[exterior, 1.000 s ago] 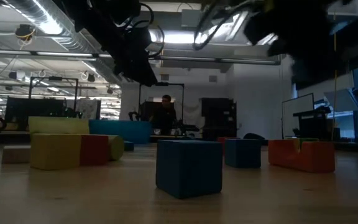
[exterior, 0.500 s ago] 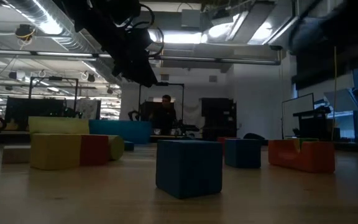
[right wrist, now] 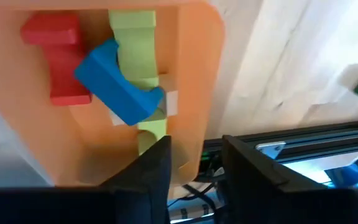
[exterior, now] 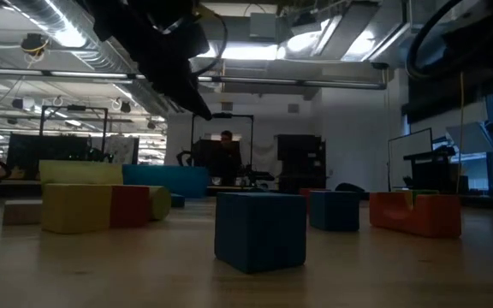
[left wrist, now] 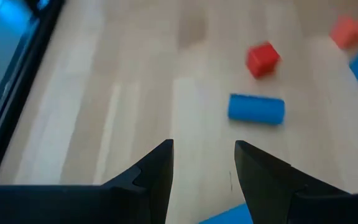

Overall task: Sort blocks by size
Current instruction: Put the blue rectangular block into the blue bin

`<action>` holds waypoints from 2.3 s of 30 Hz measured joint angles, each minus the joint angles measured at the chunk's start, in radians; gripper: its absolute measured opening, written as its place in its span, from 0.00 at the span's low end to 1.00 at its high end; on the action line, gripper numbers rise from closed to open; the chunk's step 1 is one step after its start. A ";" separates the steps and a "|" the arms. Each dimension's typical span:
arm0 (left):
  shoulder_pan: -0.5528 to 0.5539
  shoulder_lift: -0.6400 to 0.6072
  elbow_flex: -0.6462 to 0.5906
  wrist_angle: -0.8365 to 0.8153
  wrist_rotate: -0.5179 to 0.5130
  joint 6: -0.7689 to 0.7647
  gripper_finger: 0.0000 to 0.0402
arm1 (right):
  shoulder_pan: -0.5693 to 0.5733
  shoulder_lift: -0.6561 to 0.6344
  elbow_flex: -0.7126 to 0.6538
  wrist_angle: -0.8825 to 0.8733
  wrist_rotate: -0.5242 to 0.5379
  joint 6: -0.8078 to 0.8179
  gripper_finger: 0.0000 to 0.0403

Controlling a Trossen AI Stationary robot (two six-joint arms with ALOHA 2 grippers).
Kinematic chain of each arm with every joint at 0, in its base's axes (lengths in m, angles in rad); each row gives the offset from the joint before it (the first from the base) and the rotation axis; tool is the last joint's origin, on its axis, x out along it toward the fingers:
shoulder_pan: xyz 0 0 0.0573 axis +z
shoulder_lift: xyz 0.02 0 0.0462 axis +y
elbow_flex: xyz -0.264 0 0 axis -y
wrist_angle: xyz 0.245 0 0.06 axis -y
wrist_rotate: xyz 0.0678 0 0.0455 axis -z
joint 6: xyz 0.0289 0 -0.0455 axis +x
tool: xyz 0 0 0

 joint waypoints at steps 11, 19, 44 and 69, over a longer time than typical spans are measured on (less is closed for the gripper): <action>-0.051 0.082 0.000 -0.064 0.068 0.435 0.39 | 0.000 0.000 0.002 0.000 0.004 -0.010 0.39; -0.049 0.085 0.000 -0.199 0.068 0.563 0.39 | -0.009 0.000 0.003 0.000 0.021 -0.031 0.39; 0.046 0.302 0.000 -0.156 0.068 0.788 0.39 | -0.081 0.000 0.004 0.000 0.036 -0.140 0.39; 0.074 0.348 0.005 -0.151 0.070 0.343 0.21 | -0.293 -0.013 0.145 0.124 0.395 -0.444 0.39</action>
